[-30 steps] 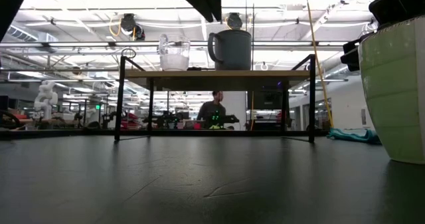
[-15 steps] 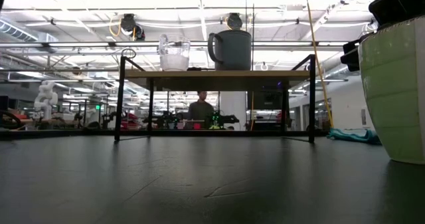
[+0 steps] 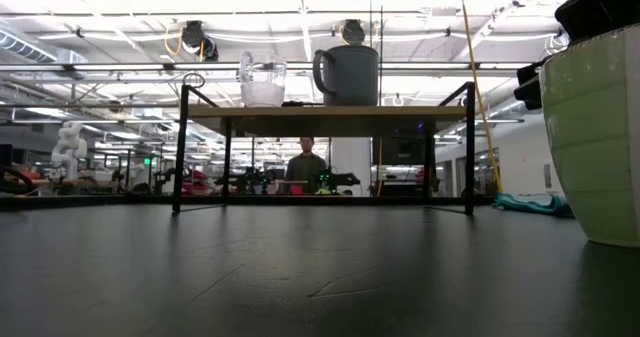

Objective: Stack small to large cups/mugs on shelf
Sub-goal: Put the green mug on the shelf

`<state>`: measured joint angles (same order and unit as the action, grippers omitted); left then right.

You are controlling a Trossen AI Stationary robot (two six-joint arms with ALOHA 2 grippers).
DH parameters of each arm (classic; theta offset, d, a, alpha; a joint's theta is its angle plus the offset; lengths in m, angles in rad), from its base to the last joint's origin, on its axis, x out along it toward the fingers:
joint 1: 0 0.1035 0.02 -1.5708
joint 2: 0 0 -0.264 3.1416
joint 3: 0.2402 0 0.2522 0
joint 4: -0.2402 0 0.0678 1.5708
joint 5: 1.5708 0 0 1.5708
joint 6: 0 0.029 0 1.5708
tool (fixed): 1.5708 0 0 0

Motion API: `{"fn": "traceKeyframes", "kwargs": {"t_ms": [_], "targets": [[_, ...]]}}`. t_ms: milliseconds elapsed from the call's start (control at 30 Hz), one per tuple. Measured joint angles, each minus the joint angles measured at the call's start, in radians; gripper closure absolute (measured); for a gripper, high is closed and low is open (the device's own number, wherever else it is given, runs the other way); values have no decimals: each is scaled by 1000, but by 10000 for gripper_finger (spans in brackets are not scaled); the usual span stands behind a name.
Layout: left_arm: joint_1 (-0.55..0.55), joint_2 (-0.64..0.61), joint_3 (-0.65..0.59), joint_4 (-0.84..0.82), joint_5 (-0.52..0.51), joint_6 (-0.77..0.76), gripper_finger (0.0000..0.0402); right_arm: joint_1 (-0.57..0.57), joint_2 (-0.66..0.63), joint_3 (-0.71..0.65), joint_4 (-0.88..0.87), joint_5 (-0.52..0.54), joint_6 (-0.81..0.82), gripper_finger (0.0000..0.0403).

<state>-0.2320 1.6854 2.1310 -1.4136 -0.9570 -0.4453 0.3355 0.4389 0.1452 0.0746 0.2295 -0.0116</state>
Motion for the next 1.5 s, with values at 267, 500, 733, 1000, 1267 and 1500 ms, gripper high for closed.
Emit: {"fn": "traceKeyframes", "kwargs": {"t_ms": [267, 500, 733, 1000, 1267, 1500], "targets": [[-95, -64, -1, -145, -90, -166, 288, 0, 0, 0, 27, 0, -1, 403], [-163, -166, -158, -144, -83, -181, 289, 0, 0, 0, 44, 0, -1, 403], [-203, -441, -537, 56, -84, -230, 289, 0, 0, 0, 86, 0, -3, 403], [-285, -794, -1065, 719, -64, 54, 289, 0, 0, 0, 84, 0, 0, 403], [-320, -988, -1428, 1231, -9, 286, 289, 0, 0, 0, 83, 0, 0, 403], [-320, -1071, -1572, 1292, 51, 324, 289, 0, 0, 0, 83, 0, 0, 403]]}}
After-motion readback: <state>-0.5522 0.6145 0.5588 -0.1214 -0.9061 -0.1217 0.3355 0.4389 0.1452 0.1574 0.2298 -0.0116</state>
